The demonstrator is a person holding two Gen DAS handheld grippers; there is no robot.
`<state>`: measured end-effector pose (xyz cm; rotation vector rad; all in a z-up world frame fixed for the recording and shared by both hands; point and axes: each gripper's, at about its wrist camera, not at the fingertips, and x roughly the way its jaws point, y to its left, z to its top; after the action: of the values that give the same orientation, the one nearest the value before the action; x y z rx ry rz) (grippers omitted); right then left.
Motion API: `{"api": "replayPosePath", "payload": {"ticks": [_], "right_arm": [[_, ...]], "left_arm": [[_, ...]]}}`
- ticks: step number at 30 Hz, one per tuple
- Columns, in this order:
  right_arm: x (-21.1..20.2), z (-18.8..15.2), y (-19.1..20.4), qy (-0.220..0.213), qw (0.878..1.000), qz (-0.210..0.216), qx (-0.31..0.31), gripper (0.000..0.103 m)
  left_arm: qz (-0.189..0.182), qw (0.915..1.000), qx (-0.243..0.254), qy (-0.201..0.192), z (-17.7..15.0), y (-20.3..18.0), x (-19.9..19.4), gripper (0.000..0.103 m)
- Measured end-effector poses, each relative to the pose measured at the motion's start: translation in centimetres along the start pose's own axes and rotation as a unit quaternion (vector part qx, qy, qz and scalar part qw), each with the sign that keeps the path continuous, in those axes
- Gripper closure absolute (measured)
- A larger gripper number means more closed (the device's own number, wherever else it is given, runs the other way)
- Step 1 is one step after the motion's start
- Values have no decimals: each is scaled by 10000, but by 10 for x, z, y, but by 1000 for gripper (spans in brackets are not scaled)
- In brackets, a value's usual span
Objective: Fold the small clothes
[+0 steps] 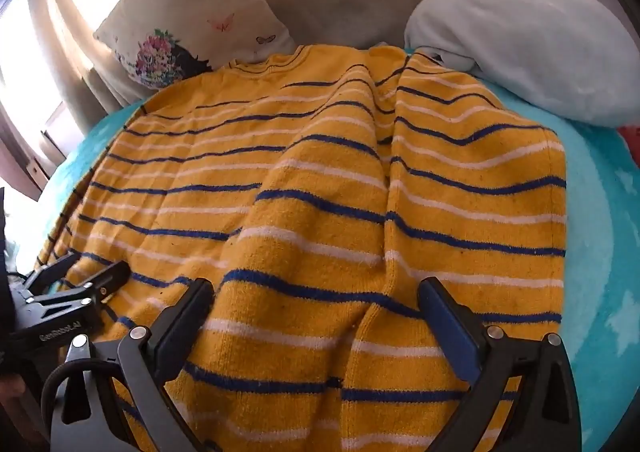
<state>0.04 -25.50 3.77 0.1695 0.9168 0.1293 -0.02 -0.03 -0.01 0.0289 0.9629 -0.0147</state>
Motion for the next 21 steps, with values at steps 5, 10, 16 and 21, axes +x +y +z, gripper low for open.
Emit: {"api": "replayPosePath", "payload": {"ticks": [5, 10, 16, 21], "right_arm": [[-6, 2, 1, 52, 9998, -110, -186, 0], [-3, 2, 4, 100, 9991, -224, -343, 0], [-1, 1, 9, 73, 9982, -387, -453, 0], [-1, 1, 9, 15, 9985, -372, -400, 0]], "left_arm": [[87, 9998, -1, -153, -3, -6, -3, 0], [23, 9996, -75, -263, -3, -1, -11, 0], [34, 9996, -84, -252, -3, -3, -13, 0], [28, 9996, -80, -273, -4, -2, -14, 0]]}}
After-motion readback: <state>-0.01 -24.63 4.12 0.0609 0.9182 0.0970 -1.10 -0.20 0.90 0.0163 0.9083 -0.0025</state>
